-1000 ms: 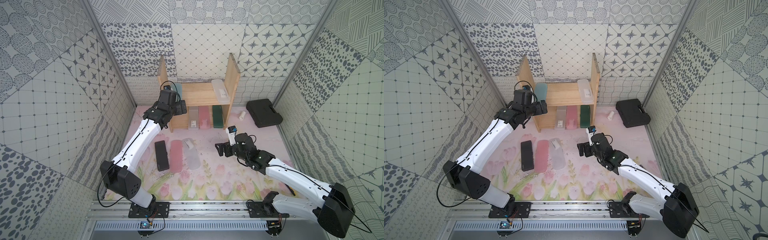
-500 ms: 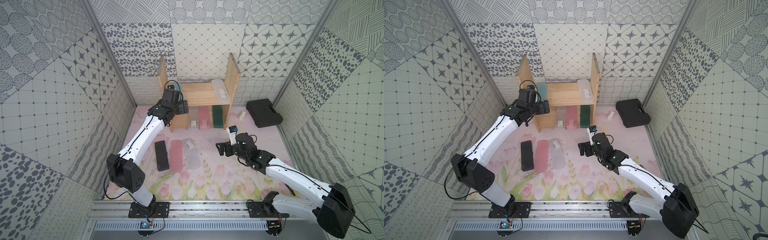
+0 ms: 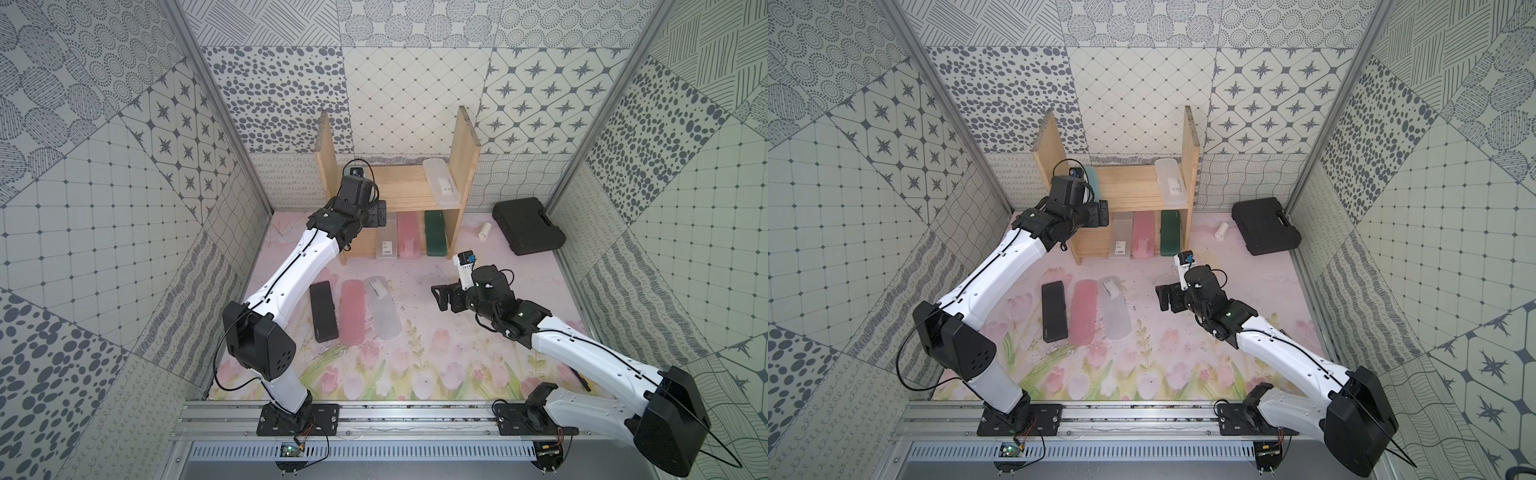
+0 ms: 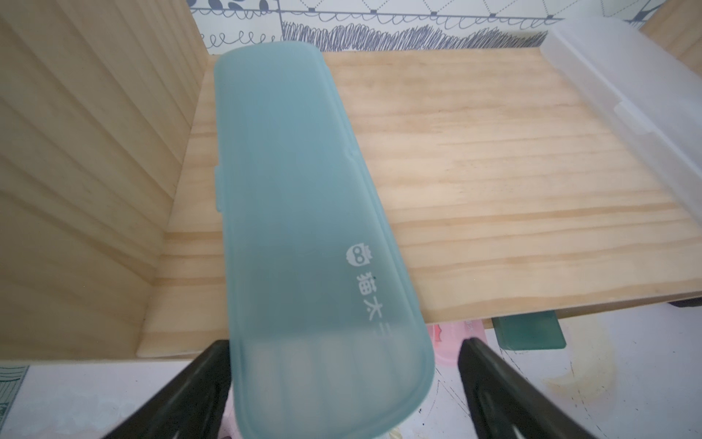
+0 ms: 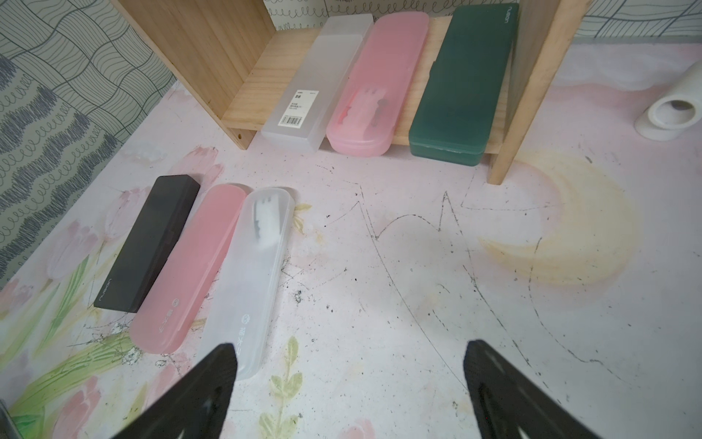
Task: Remove the pencil cases from the shelf
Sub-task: Pick up the pencil case from the shelf.
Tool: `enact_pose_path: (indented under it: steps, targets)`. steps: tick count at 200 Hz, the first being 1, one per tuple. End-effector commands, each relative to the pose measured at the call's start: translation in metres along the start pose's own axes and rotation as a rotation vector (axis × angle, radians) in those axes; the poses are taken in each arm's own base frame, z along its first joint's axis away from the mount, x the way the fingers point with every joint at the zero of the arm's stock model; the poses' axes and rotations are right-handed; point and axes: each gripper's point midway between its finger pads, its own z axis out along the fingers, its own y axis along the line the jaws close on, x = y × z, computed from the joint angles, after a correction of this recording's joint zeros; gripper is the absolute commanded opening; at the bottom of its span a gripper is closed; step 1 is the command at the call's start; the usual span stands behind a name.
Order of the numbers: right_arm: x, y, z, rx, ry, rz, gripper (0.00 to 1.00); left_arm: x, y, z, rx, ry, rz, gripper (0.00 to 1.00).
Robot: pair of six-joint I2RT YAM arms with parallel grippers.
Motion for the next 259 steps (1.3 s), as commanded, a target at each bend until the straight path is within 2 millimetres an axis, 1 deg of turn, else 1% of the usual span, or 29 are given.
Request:
enact_pose_path:
  steps: [1,55,94,122,145,163,189,224,259]
  targets:
    - [-0.005,0.001,-0.001,-0.015,-0.034,0.012,0.98,-0.015,0.007,0.002,-0.066,-0.046,0.034,0.98]
    - [-0.005,0.001,0.0,-0.017,-0.033,0.013,0.98,-0.02,0.003,0.017,-0.081,-0.048,0.044,0.97]
    - [-0.005,0.001,0.0,-0.021,-0.033,0.018,0.98,-0.022,0.004,0.025,-0.106,-0.037,0.05,0.94]
    - [-0.005,0.001,0.0,-0.019,-0.032,0.02,0.98,-0.019,0.006,0.031,-0.126,-0.018,0.051,0.94]
    - [-0.004,0.001,0.001,-0.021,-0.03,0.02,0.98,-0.012,0.006,0.036,-0.135,0.013,0.053,0.93]
    - [-0.004,0.001,0.001,-0.022,-0.03,0.021,0.98,-0.009,0.006,0.035,-0.134,0.025,0.044,0.91]
    - [-0.005,0.001,0.001,-0.022,-0.031,0.022,0.98,-0.004,0.004,0.032,-0.116,0.044,0.031,0.87]
    - [-0.005,0.0,-0.001,-0.022,-0.035,0.022,0.98,0.002,0.006,0.028,-0.107,0.057,0.017,0.81]
    - [-0.006,0.0,-0.002,-0.025,-0.039,0.024,0.98,-0.001,0.008,0.021,-0.104,0.044,0.011,0.77]
